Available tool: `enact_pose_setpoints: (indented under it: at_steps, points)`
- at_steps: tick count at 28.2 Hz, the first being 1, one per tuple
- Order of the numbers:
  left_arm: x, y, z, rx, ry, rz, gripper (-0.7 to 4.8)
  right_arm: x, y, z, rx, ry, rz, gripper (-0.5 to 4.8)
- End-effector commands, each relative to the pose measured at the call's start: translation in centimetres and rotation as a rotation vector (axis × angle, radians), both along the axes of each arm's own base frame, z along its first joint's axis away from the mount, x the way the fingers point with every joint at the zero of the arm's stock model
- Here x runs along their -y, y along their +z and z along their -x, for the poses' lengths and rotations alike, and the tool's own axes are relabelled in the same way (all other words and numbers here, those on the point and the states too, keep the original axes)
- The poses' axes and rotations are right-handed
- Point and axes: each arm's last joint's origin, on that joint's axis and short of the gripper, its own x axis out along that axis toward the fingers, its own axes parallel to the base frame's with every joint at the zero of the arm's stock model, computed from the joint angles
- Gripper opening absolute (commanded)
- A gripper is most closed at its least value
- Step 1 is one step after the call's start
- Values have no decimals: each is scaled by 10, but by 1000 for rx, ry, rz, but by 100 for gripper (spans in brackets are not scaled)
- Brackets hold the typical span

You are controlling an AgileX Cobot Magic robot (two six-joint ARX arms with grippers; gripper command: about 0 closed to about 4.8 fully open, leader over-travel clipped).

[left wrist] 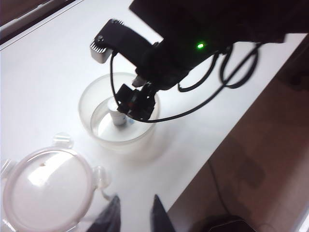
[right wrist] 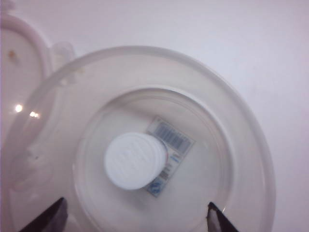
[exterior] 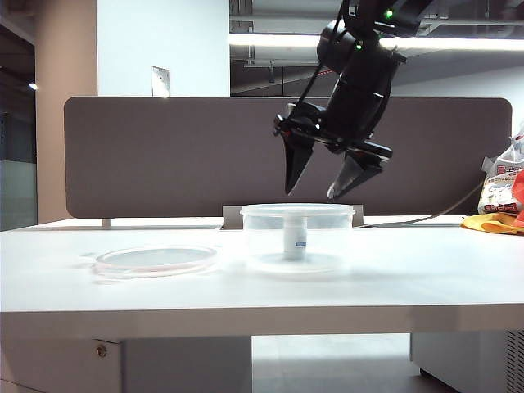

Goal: Remove the lid of the round box, pick up the small white medicine bottle inside, and place it on the table.

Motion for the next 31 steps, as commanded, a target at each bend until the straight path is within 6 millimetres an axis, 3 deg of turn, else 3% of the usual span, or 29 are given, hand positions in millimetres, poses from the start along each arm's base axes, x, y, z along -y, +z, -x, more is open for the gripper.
enact_pose_setpoints:
  at_steps: [1, 24, 28, 31]
  points:
    - [-1, 4, 2, 21, -2, 10, 85, -2, 3, -2, 21, -7, -21, 369]
    - [-1, 5, 1, 29, 0, 14, 85, -13, -13, -14, 31, 1, -106, 354]
    - [-1, 5, 1, 31, 0, 15, 85, -13, -16, -16, 26, -2, -105, 268]
    - [-1, 5, 1, 31, 0, 15, 85, -13, -19, -16, 21, -2, -104, 265]
